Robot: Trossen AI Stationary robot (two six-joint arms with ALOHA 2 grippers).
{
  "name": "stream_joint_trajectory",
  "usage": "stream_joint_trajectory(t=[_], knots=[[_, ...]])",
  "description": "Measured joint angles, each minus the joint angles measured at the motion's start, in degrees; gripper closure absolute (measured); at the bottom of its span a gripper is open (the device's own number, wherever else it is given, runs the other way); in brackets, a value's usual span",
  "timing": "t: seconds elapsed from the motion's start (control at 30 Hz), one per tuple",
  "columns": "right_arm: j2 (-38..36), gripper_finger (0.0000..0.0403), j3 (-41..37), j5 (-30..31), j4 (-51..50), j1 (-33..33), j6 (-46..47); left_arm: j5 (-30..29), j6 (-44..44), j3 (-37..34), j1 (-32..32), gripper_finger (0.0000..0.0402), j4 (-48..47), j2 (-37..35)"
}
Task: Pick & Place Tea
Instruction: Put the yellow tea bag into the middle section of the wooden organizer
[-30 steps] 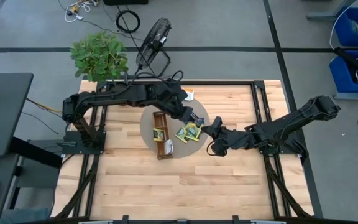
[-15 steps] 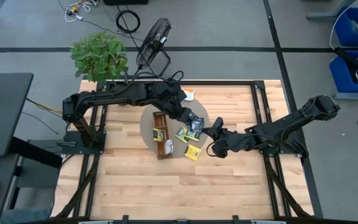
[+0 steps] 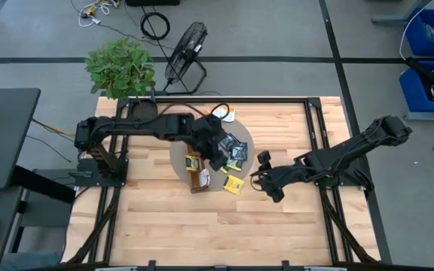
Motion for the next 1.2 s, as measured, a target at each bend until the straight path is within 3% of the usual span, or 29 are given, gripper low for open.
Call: stream_joint_trajectory(t=[0.23, 0.47, 0.8, 1.2], knots=[[3.3, 0.0194, 0.0, -0.9, 2.8, -1.4, 2.0, -11.8, 5.0, 0.0, -1.9, 0.0305, -9.6, 0.0], [4.1, 0.0179, 0.0, -0.4, 2.1, -7.5, 4.4, -23.2, 13.2, -0.4, -3.5, 0.0305, -15.8, 0.0], [4.1, 0.0205, 0.0, -7.2, 2.6, -13.9, 10.2, -27.2, 14.6, -2.1, -3.6, 0.0305, -15.6, 0.0], [4.1, 0.0211, 0.0, -7.3, 0.0, -10.5, 18.9, -29.1, 0.0, -2.2, -5.9, 0.0305, -10.4, 0.0]])
